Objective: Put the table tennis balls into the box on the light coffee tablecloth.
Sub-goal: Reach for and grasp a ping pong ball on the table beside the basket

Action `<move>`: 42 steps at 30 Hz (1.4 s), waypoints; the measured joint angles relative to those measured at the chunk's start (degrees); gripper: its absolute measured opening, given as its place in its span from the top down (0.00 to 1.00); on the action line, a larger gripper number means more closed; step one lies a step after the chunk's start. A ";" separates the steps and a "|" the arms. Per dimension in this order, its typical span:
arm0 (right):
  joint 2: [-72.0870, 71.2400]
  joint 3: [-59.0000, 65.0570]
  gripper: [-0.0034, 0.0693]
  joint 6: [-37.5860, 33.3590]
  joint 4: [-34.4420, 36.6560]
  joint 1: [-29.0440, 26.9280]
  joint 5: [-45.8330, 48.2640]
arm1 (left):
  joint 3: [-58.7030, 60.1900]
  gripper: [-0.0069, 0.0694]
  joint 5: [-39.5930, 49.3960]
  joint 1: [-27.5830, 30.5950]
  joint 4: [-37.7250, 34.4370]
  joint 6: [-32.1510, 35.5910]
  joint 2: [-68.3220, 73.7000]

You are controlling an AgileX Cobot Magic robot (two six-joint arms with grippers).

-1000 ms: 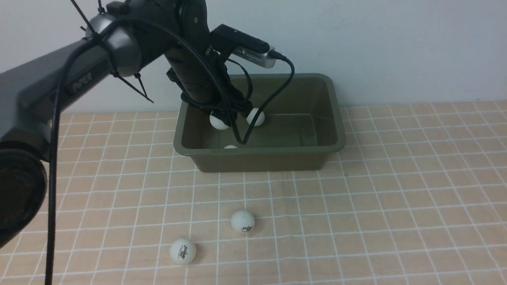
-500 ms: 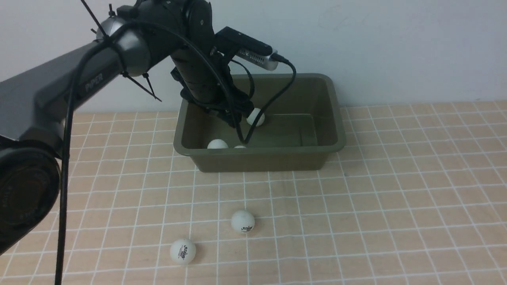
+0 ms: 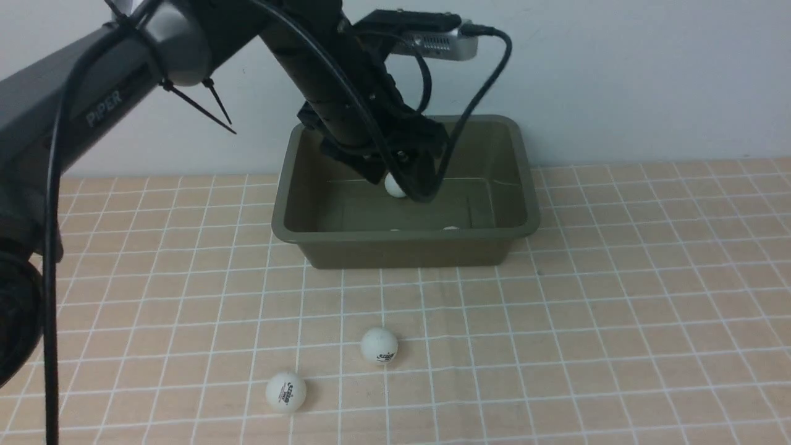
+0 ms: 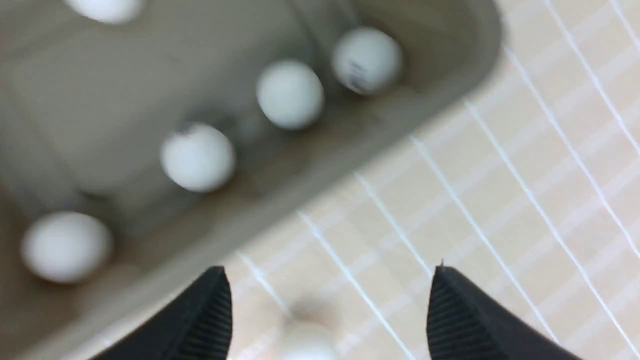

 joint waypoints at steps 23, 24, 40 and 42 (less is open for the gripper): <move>0.00 0.00 0.98 0.00 0.00 0.00 0.00 | 17.53 0.34 -0.19 -8.40 14.76 0.23 -2.02; 0.00 0.00 0.98 0.00 0.00 0.00 0.00 | 17.57 0.34 -0.19 -8.45 14.69 0.49 -1.90; 0.00 0.00 0.98 0.00 0.00 0.00 0.00 | 20.47 0.34 -6.47 -8.44 12.61 3.29 0.23; 0.00 0.00 0.98 0.00 0.00 0.00 0.00 | 20.47 0.34 -6.68 -8.44 12.61 3.37 0.69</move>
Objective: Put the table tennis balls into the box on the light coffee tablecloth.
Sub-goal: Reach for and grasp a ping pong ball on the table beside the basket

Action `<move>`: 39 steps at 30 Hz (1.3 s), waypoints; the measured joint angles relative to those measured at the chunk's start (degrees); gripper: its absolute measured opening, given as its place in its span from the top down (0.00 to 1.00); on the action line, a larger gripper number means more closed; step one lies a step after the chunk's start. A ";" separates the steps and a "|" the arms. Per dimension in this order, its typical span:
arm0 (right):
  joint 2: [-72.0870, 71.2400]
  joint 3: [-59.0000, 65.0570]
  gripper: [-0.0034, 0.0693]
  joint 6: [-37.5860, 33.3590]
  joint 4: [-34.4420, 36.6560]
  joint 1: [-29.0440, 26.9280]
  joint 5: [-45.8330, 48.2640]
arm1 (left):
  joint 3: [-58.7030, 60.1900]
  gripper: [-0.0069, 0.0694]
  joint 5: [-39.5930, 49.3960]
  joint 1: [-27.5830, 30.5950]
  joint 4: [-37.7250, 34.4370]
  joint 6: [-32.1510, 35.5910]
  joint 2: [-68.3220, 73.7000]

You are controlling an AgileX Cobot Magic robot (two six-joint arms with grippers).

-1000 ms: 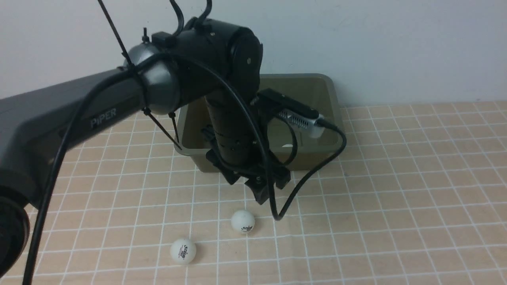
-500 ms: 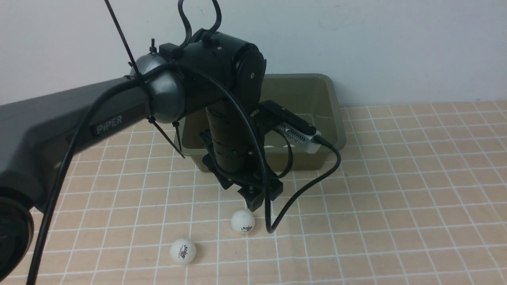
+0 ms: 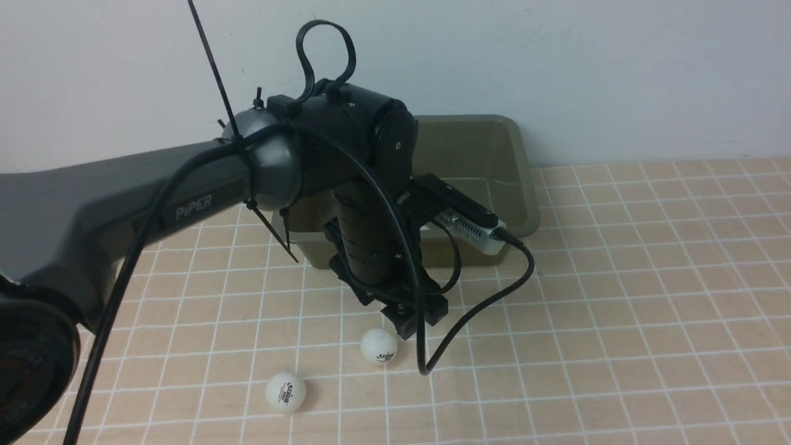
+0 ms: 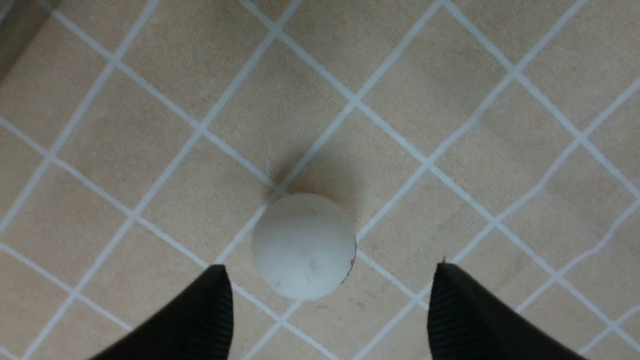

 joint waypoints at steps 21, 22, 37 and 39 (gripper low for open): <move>0.00 0.00 0.98 0.00 0.00 0.00 0.00 | 0.07 0.34 -2.45 1.54 1.35 0.62 2.76; 0.00 0.00 0.98 0.00 0.00 0.00 0.00 | 0.07 0.34 -2.18 1.88 1.35 0.62 2.76; 0.00 0.00 0.98 0.00 0.05 0.00 0.00 | 0.07 0.34 0.61 2.69 -0.87 0.67 2.76; 0.00 0.00 0.98 0.00 0.05 0.00 0.00 | 0.07 0.34 0.73 2.69 -0.80 0.67 2.76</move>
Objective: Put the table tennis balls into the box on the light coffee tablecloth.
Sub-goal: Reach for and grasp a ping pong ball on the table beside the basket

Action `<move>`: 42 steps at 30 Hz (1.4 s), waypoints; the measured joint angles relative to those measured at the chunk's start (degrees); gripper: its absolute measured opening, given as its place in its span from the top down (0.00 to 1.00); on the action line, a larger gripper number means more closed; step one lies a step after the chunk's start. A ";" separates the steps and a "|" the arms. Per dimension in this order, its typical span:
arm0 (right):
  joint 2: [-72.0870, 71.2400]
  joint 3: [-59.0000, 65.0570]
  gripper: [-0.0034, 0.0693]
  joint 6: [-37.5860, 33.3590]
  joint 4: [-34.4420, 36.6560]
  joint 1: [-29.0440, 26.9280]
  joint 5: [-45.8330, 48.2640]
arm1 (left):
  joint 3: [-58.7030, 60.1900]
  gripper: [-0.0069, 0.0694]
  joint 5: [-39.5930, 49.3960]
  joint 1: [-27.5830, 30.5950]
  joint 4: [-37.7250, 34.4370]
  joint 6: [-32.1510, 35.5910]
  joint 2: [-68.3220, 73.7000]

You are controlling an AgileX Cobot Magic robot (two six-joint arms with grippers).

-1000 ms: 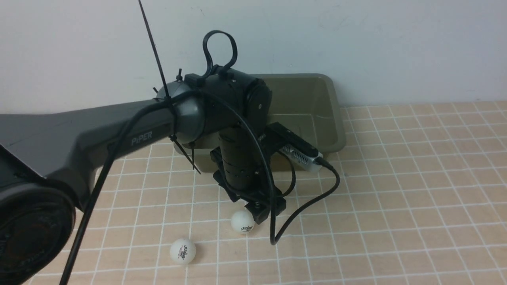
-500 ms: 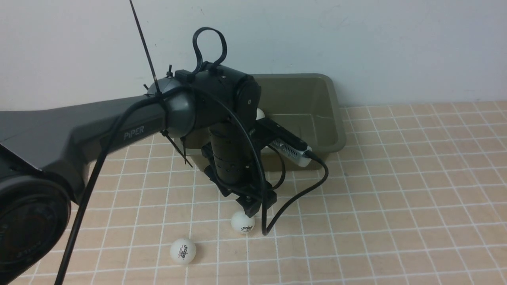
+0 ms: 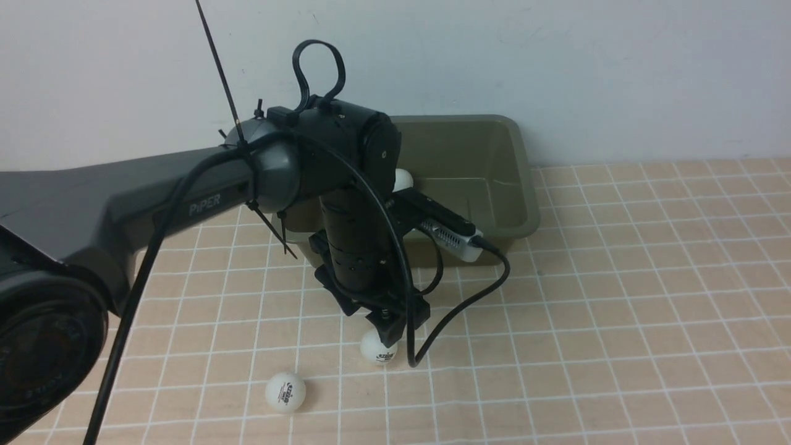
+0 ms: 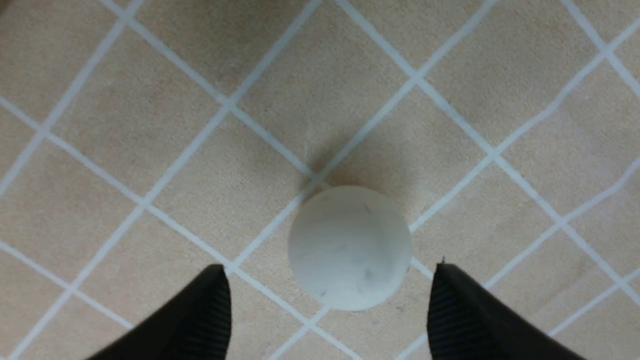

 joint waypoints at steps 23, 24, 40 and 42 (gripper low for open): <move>0.00 0.00 0.98 0.00 0.00 0.00 0.00 | 0.00 0.34 0.72 0.00 -0.97 0.00 2.85; 0.00 0.00 0.98 0.00 0.00 0.00 0.00 | 0.00 0.34 0.72 0.00 -0.97 0.00 2.91; 0.00 0.00 0.98 0.00 0.00 0.00 0.00 | -0.24 0.51 0.79 0.00 -3.49 0.70 4.06; 0.00 0.00 0.98 0.00 0.00 0.00 0.00 | -1.27 0.51 3.24 0.00 -3.49 1.72 4.20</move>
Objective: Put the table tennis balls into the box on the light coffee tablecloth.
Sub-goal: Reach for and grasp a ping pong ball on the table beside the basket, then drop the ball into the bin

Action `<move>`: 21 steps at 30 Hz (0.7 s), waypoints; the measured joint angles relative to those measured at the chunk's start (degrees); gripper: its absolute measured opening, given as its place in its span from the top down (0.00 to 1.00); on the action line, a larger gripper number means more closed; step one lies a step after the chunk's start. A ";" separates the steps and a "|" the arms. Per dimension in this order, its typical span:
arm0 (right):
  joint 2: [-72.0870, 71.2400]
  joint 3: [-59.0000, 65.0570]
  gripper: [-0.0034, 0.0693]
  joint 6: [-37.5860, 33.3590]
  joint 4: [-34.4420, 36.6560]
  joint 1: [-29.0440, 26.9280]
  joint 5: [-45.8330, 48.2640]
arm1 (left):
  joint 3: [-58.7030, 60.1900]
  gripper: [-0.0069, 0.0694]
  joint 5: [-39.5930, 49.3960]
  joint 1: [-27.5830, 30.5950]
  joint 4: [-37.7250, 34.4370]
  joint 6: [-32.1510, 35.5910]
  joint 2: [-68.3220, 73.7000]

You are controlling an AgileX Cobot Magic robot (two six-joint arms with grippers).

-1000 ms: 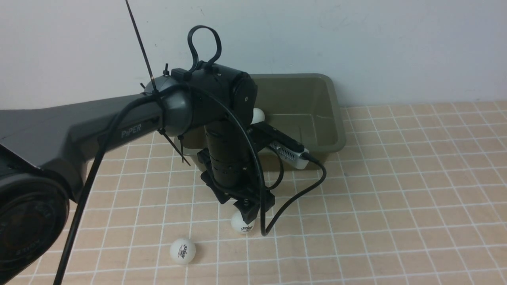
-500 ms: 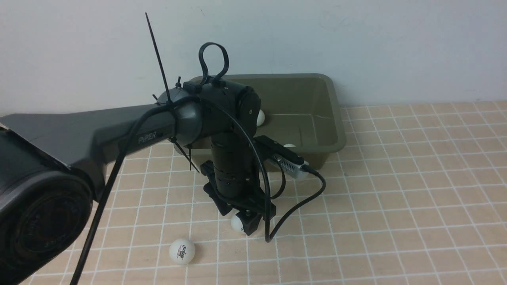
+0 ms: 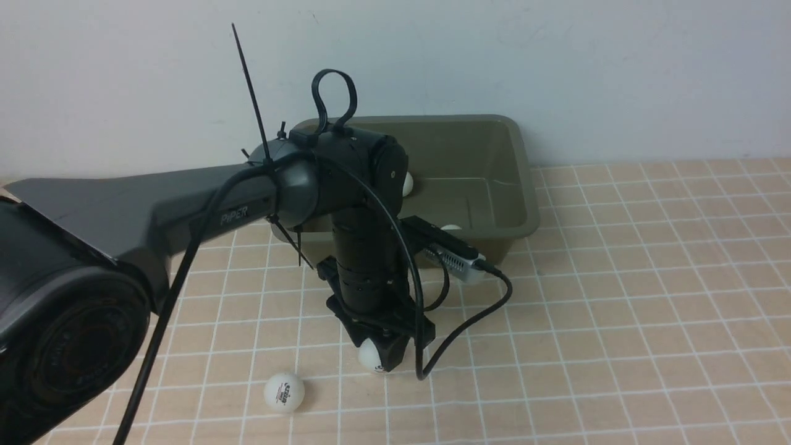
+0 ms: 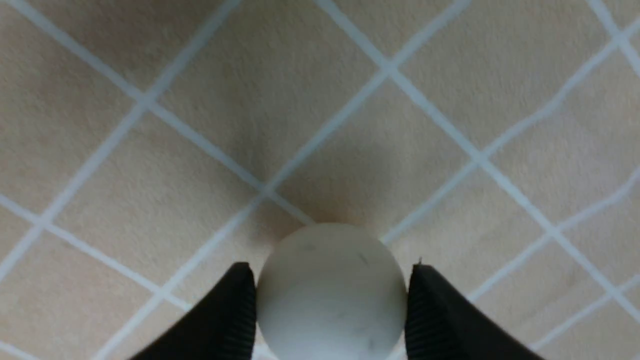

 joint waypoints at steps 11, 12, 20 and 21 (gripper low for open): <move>0.00 0.00 0.98 0.00 0.00 0.00 0.00 | -14.29 0.51 2.21 0.00 0.45 1.70 -4.32; 0.00 0.00 0.98 0.00 0.00 0.00 0.00 | -16.05 0.51 2.29 0.00 0.79 1.70 -4.71; 0.00 0.00 0.98 0.00 0.00 0.00 0.00 | -20.25 0.51 -1.25 0.86 7.71 -0.18 -4.67; 0.00 0.00 0.98 0.00 0.00 0.00 0.00 | -20.25 0.51 -3.69 1.45 8.30 -1.44 -4.19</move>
